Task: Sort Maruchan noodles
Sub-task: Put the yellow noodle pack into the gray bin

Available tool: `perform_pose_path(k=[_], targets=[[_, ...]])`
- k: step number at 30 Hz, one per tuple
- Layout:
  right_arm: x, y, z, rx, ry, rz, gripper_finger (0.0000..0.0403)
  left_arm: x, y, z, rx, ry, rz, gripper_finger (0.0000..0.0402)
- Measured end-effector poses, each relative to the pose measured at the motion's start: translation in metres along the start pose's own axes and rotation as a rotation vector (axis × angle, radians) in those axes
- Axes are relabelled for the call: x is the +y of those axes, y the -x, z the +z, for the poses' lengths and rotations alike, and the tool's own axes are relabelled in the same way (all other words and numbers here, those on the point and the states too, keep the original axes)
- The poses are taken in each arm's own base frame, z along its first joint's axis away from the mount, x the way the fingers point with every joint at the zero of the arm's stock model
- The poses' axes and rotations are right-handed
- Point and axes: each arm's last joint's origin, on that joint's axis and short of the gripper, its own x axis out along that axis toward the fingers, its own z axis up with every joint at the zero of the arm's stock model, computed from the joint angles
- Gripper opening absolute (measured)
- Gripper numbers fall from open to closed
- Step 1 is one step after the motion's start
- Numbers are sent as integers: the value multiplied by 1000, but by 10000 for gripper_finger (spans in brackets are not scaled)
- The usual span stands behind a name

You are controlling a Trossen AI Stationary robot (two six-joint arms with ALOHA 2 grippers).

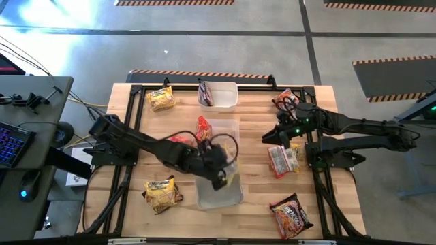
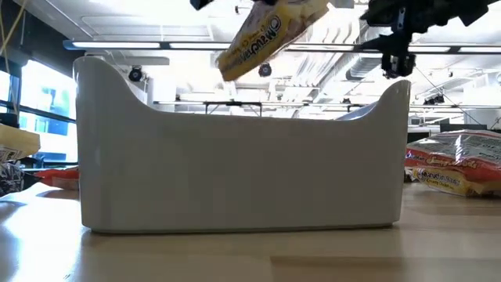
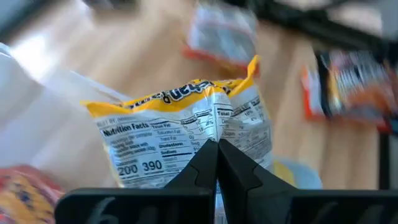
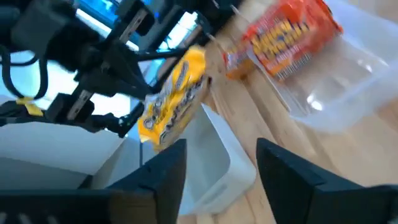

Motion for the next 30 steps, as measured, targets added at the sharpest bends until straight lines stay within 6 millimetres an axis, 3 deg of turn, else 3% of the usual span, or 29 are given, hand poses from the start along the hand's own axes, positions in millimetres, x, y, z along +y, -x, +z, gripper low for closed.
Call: perform_pose_path(k=[5,11,19,22,30], targets=[[9,-13,11,-12,152,186,210,5,12,17,-162,-29,62,0],[14,-35,27,-49,321,405,212,2,23,32,-277,-39,1,0],[5,-62,33,38,45,476,211,3,23,35,-310,-56,37,0],[1,-68,32,44,44,467,211,3,23,35,-309,-89,42,0],[6,-59,45,3,-32,561,211,6,21,33,-284,-78,65,0]])
